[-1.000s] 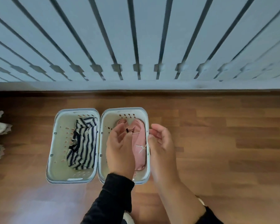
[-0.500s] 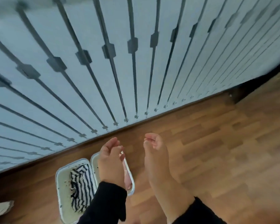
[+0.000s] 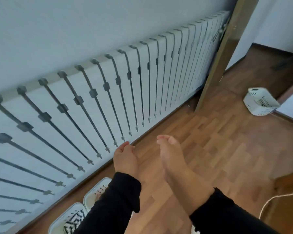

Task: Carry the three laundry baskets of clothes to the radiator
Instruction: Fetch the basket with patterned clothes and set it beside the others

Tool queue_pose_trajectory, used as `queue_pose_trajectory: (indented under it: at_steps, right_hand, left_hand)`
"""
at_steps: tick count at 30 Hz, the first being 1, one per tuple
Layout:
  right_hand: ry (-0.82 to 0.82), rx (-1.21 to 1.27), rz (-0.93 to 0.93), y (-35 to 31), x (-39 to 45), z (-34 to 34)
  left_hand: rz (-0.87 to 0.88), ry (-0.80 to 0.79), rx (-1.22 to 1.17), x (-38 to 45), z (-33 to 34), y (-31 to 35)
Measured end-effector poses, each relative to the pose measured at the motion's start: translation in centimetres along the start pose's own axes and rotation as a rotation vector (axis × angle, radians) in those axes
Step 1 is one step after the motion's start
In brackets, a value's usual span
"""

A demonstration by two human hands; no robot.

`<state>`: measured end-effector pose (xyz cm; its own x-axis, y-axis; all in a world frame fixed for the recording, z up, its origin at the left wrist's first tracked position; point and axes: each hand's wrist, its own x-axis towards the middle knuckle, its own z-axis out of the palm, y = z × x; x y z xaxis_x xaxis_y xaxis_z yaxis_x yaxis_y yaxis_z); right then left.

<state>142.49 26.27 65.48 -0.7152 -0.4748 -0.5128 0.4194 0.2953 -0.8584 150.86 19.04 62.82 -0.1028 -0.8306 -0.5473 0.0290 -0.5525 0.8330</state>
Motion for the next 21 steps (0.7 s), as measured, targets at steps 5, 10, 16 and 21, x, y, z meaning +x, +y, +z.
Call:
queue_pose_trajectory:
  at_steps: [5,10,16,21]
  right_hand:
    - [0.017,0.109,0.002,-2.7,0.4,-6.2]
    - [0.082,0.172,-0.052,-5.7,2.8,-15.2]
    - [0.172,0.171,-0.081,-9.2,6.5,-27.5]
    - [0.219,0.210,-0.064,-11.5,9.9,-34.4]
  left_hand:
    - [-0.050,0.000,0.017,-3.3,5.7,0.0]
    - [-0.002,-0.075,0.049,-6.9,15.4,-1.1]
    - [-0.059,-0.234,0.142,-13.0,27.8,-3.7]
    - [-0.066,-0.245,0.195,-14.7,35.2,-5.5]
